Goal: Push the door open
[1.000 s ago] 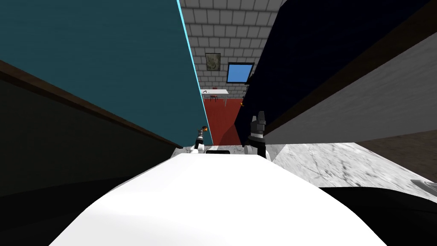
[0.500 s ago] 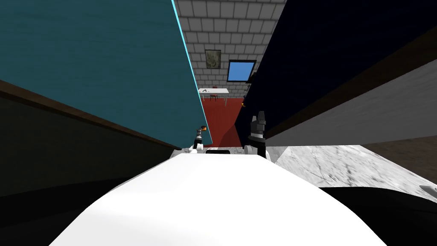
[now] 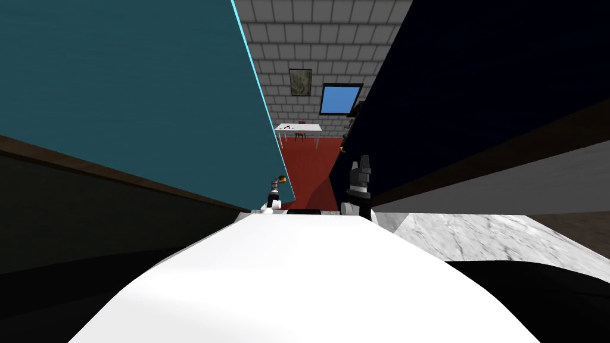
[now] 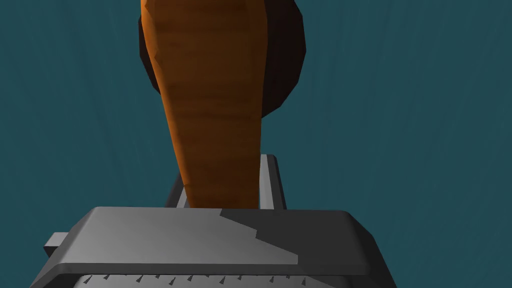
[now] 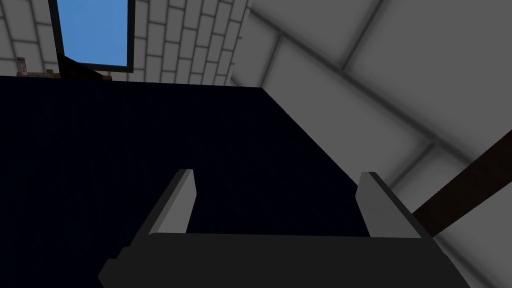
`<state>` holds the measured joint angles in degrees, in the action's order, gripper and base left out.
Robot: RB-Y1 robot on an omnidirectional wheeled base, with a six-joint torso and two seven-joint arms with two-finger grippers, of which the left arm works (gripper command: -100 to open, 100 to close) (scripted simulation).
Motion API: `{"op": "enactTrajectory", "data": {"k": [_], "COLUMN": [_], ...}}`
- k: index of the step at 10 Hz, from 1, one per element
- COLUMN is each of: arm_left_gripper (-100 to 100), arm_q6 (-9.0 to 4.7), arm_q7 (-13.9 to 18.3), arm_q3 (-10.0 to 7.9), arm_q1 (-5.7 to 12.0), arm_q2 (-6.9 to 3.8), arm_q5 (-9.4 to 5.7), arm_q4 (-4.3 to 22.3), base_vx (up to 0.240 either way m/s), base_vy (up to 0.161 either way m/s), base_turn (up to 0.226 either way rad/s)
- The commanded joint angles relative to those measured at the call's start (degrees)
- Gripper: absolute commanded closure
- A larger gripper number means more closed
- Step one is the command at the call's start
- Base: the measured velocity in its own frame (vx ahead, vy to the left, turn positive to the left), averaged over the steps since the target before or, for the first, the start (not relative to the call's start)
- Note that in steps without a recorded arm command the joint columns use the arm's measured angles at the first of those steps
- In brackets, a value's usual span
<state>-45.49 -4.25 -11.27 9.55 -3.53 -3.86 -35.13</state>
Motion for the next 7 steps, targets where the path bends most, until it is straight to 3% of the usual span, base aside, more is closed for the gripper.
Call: {"op": "enactTrajectory", "data": {"k": [1, 5, 7], "arm_left_gripper": [100, 100, 100], "arm_q6": [-0.87, -0.75, -0.75], "arm_q7": [-0.3, -1.1, -1.1], "arm_q3": [-1.60, -4.06, -4.06], "arm_q1": [0.37, 0.33, 0.33], "arm_q2": [-1.14, -1.34, -1.34], "arm_q5": [-0.85, -2.36, -2.36], "arm_q4": [0.4, 0.4, 0.4], "base_vx": [0.198, 0.198, 0.085], "base_vy": [-0.076, -0.066, -0.020], "base_turn": [0.050, 0.069, 0.014]}}
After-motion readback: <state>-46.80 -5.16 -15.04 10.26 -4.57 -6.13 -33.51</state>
